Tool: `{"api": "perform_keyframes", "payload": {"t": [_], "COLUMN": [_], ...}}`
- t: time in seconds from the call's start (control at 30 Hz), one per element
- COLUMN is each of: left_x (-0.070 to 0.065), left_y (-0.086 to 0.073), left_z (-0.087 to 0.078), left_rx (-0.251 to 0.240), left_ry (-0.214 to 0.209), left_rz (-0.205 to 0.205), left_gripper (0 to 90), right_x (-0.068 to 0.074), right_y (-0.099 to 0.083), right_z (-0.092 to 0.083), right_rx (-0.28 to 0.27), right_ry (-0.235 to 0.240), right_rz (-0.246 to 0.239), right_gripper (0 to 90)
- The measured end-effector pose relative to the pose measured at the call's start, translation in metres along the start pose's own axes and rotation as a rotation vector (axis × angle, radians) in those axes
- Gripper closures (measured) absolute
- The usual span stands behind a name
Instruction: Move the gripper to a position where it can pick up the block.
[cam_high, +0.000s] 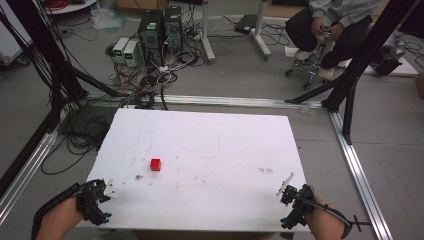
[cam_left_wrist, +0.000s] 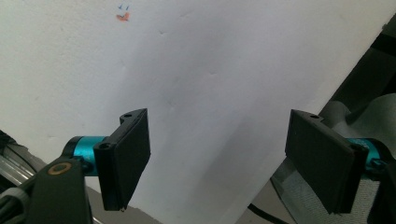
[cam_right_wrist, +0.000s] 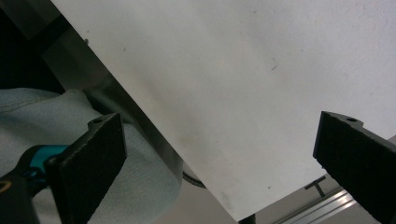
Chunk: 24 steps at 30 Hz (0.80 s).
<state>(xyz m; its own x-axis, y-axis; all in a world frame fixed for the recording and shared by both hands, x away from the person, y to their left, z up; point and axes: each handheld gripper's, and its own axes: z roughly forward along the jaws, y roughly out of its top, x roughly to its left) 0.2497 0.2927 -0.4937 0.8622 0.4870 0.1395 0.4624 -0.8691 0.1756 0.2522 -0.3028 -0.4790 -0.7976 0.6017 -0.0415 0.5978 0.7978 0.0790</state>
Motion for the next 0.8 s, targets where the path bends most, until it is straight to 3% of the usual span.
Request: {"api": "perform_keyframes", "payload": {"t": [0.43,0.6,0.8], "left_x": [0.002,0.013,0.035], "left_y": [0.005,0.012,0.024], "left_z": [-0.007,-0.011,-0.018], "left_rx": [-0.007,-0.005,-0.003], "left_ry": [0.000,-0.019,-0.028], "left_rz": [0.025,0.095,0.155], "left_gripper": [22.6,22.5,22.5], "right_x": [0.000,-0.002,-0.001], "right_y": [-0.004,-0.008,-0.008], "right_z": [-0.003,-0.005,-0.003], "right_rx": [-0.018,-0.034,-0.028], "right_ry": [0.010,0.008,0.010], "right_rz": [0.022,0.025,0.024], "right_gripper": [2.0,2.0,2.0]}}
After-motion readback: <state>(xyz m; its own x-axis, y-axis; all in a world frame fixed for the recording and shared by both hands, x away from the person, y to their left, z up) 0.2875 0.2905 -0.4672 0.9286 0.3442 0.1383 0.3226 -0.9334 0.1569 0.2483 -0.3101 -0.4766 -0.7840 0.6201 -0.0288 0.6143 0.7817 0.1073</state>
